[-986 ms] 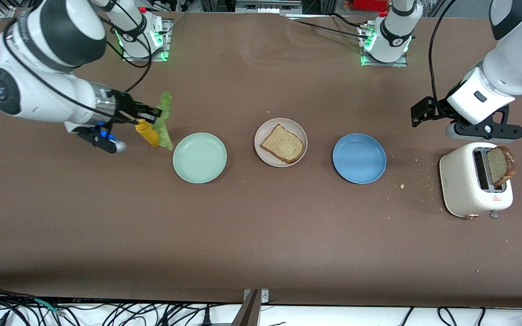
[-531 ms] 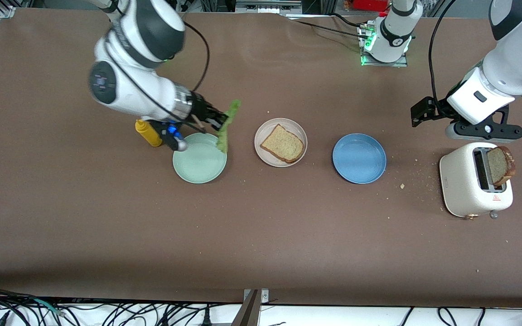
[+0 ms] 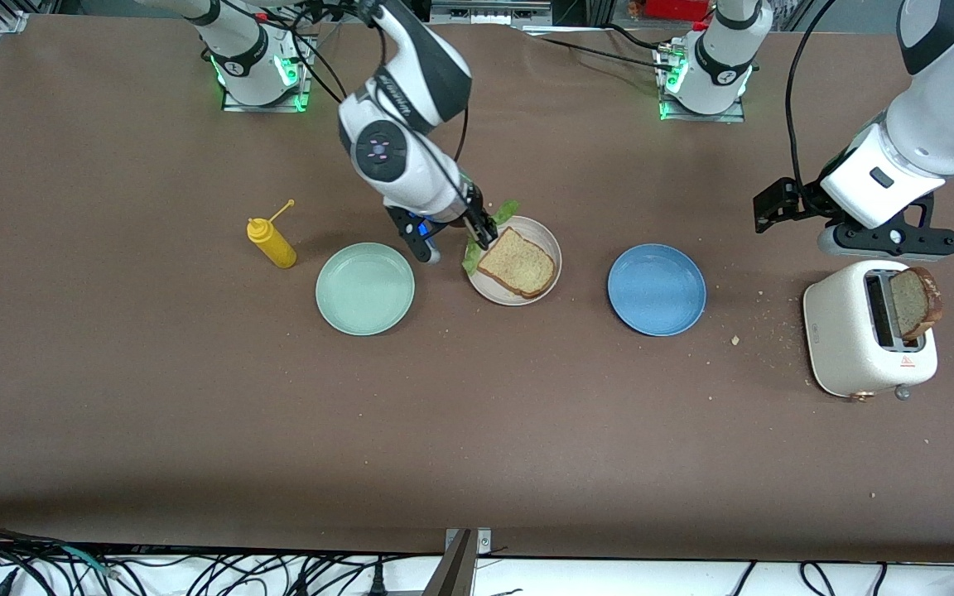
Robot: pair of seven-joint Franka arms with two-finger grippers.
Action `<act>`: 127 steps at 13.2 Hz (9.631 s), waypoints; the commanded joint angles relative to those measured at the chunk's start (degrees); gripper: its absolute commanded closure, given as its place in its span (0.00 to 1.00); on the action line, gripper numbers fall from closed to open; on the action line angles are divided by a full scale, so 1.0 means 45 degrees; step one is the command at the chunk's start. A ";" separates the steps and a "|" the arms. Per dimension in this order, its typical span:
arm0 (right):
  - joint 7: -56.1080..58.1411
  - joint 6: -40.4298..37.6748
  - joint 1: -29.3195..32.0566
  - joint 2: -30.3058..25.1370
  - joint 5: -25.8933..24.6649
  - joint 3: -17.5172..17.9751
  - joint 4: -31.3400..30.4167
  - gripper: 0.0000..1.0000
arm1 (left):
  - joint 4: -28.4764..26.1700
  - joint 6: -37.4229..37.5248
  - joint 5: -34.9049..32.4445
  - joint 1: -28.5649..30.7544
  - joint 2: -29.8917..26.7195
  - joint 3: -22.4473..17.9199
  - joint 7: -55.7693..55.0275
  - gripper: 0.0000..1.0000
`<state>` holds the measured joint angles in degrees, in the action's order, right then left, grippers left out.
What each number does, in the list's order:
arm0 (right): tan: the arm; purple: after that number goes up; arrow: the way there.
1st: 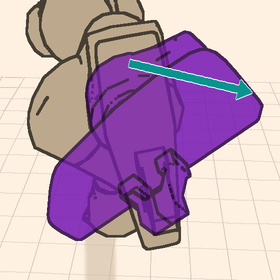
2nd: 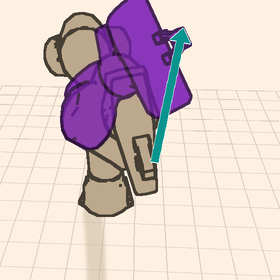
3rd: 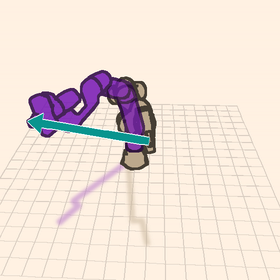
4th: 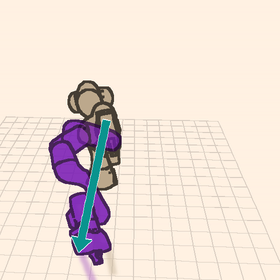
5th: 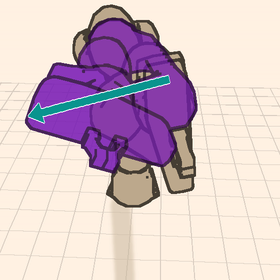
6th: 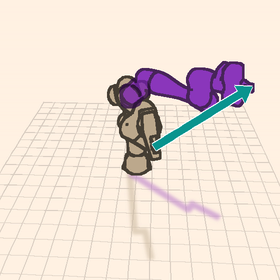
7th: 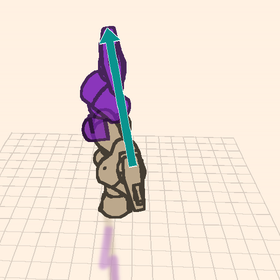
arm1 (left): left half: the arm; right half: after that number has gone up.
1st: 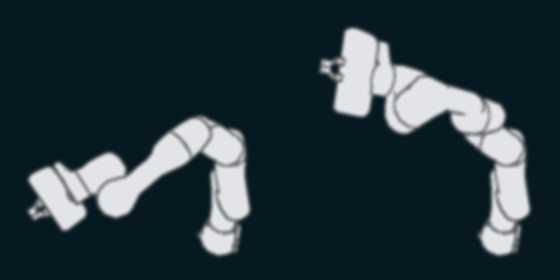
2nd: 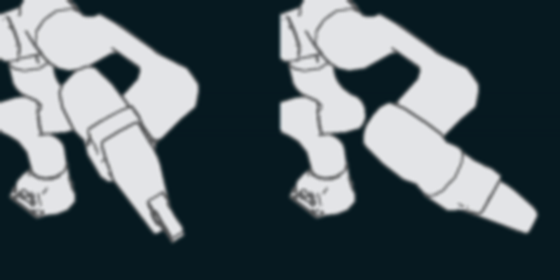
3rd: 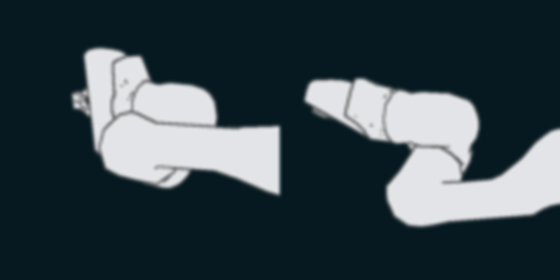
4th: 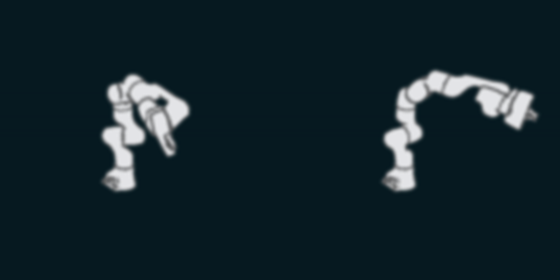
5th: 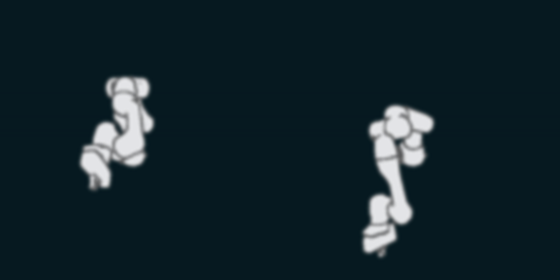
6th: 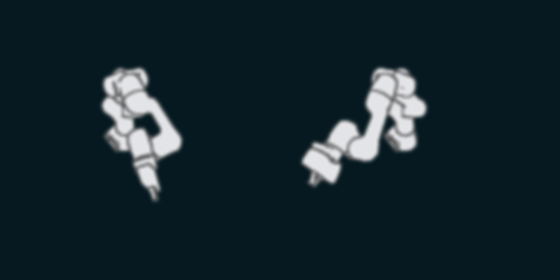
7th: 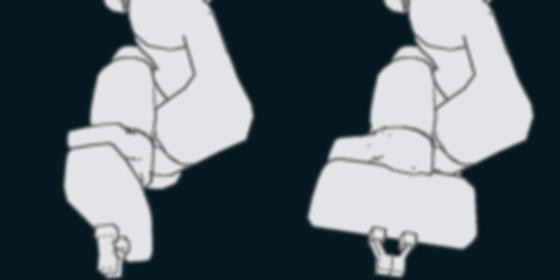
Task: Make sandwich in beige plate with both arms
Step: 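Lift the lettuce with the right gripper and carry it over the bread, then lower the lettuce onto the bread and open the right gripper, then withdraw the right gripper while the left gripper reaches the toaster, then grasp the toast in the toaster with the left gripper and lift it, then carry the toast with the left gripper and lay it on the lettuce, then open the left gripper and draw it back over the toaster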
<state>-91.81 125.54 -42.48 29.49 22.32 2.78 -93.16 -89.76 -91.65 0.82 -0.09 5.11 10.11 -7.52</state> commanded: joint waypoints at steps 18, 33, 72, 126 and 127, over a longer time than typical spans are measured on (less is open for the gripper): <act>-0.1707 0.1496 -0.0306 0.2001 -0.1777 0.0591 0.1190 1.00 | 0.0240 0.0172 -0.0320 0.0411 -0.0004 -0.0079 -0.0028 0.00; -0.2019 0.1946 -0.0111 0.1748 -0.1796 0.0709 0.2127 0.01 | 0.0240 0.0133 -0.0534 0.0411 0.0211 -0.0059 -0.0028 0.00; 1.9172 -0.5261 0.8991 -0.5519 -0.4882 -0.0560 -0.0119 0.00 | -0.1967 -0.4086 -0.2741 0.5879 0.3180 -0.0040 0.5558 1.00; 1.9191 -0.5515 0.8952 -0.5479 -0.5077 -0.0560 0.0273 0.00 | -0.0542 -0.2504 0.3187 0.1329 0.5138 0.1464 0.7949 0.00; 1.9211 -0.5438 0.8952 -0.5518 -0.5251 -0.0541 0.0156 0.00 | -0.0464 -0.2426 0.2055 0.1329 0.4611 0.1464 0.7032 0.00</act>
<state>-5.47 101.20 -1.87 5.39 0.40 0.34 -91.55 -90.91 -103.20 17.54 6.14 31.04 17.14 30.42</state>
